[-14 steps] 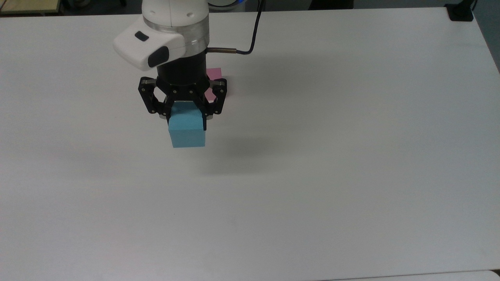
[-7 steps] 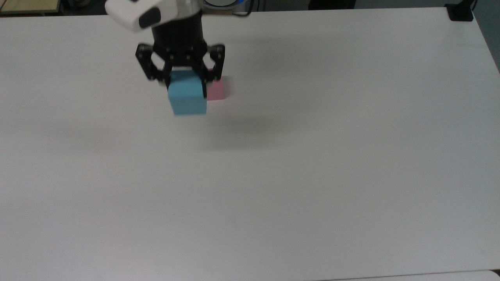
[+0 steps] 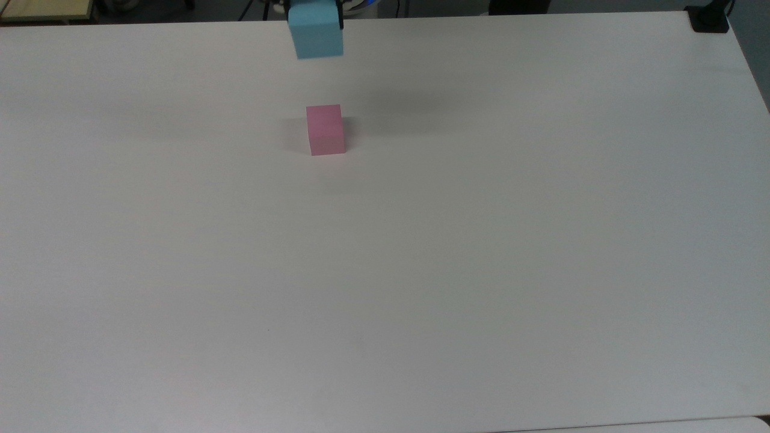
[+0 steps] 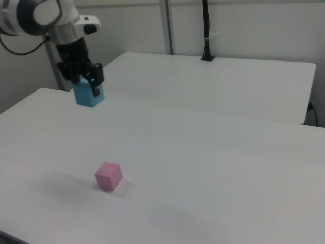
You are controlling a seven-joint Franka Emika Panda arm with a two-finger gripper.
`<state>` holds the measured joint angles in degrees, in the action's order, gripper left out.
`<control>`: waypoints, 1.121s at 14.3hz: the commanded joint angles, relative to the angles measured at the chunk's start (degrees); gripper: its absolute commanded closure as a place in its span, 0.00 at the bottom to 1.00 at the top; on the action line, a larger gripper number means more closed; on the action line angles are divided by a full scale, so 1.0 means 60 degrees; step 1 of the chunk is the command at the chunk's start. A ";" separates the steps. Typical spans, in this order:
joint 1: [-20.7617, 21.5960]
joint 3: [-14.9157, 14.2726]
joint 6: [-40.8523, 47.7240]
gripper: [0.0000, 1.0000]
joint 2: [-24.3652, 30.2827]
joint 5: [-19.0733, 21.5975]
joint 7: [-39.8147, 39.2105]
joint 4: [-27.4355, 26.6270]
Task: Put blue cube on pink cube
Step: 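Lift the blue cube and carry it over the pink cube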
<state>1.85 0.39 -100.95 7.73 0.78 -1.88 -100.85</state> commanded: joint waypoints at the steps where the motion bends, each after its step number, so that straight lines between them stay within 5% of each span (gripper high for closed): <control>1: -0.0075 0.0301 -0.0065 0.42 0.1550 0.0192 -0.0156 -0.1851; 9: -0.0089 0.0286 -0.1146 0.42 0.1538 0.0075 -0.0170 -0.3009; 16: -0.0133 0.0286 -0.2333 0.42 0.0354 -0.0232 -0.0243 -0.3494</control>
<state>1.69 1.95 -111.19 12.19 0.64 -1.91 -120.03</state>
